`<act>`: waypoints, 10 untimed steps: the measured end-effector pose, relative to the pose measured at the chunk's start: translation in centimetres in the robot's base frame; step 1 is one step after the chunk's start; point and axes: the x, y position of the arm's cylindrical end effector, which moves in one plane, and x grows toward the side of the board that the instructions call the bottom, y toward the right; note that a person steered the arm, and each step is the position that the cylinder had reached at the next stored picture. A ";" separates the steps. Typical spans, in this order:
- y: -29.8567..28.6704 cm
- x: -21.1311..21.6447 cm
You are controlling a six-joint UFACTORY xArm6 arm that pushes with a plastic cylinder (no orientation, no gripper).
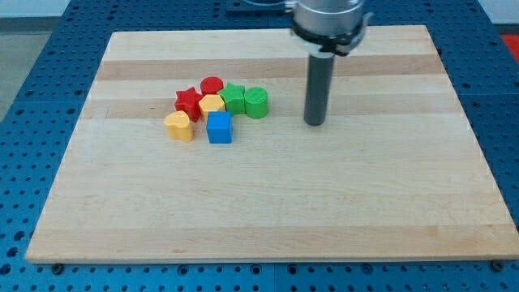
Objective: Place the triangle right to the group of the blocks
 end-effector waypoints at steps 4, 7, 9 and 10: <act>9.3 -15.0; 12.9 -21.9; 2.4 -18.7; -1.7 -14.8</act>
